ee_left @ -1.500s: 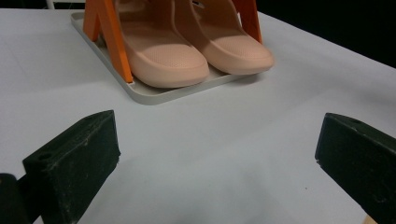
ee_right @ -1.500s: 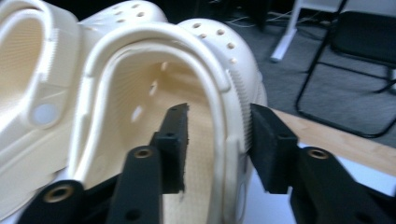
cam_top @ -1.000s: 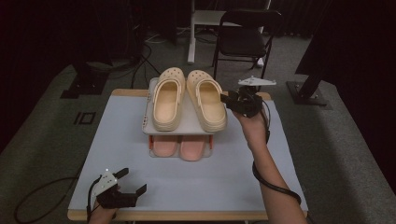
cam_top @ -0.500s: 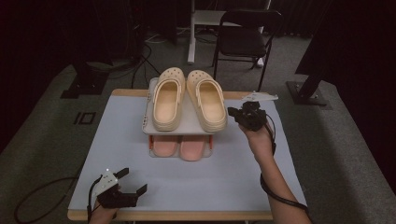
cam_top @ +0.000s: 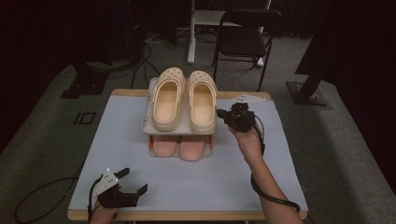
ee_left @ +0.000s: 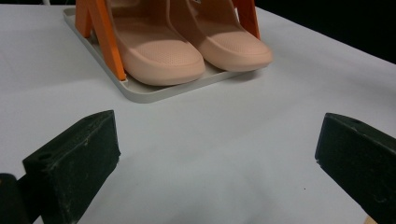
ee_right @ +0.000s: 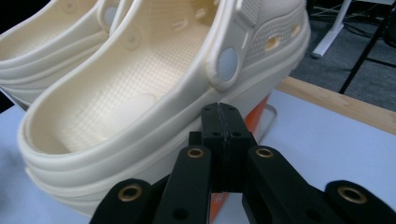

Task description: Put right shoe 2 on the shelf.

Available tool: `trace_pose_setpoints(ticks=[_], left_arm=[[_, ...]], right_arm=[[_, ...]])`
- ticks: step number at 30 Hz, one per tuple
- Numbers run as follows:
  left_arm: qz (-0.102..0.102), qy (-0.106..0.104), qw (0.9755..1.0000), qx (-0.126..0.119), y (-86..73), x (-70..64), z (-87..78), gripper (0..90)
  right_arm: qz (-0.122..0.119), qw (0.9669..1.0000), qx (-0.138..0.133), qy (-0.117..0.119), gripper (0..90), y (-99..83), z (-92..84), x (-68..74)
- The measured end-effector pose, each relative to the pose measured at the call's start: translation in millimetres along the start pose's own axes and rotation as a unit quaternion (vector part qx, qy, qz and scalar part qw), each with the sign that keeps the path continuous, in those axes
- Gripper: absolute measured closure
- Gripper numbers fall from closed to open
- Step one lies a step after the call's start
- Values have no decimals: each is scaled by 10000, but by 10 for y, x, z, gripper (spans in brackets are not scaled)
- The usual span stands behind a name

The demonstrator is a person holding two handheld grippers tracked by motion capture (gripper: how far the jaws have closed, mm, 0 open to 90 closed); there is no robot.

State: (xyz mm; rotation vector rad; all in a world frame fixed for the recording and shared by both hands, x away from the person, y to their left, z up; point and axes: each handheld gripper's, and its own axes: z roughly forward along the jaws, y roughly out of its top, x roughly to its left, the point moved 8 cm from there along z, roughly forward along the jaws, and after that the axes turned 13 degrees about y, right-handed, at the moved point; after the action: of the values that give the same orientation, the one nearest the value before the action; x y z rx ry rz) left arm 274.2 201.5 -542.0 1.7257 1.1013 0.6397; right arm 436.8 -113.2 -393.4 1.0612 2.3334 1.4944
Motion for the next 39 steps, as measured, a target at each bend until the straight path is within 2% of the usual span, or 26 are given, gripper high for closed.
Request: trace_pose_setpoints(ticks=[3,15,25,29,32,39], left_arm=[[-7,-2,10000,-13,4,3,-5,0],[3,-7,10000,-6,1,4,-4,0],[13,-20,10000,-3,2,-3,-7,0],[1,-21,10000,-3,0,5,-6,0],[11,-26,10000,-3,1,4,-8,0],[9,-24,10000,3,-3,12,-15,0]], right_arm=[[49,9999,-19,86,900,10,67,15],[137,9999,-24,93,900,56,272,15],[317,9993,-73,-188,900,143,343,-140],[287,9989,-47,-377,900,187,393,-199],[219,9989,-32,-423,900,221,450,-217],[239,9984,-87,-506,900,297,501,-289]])
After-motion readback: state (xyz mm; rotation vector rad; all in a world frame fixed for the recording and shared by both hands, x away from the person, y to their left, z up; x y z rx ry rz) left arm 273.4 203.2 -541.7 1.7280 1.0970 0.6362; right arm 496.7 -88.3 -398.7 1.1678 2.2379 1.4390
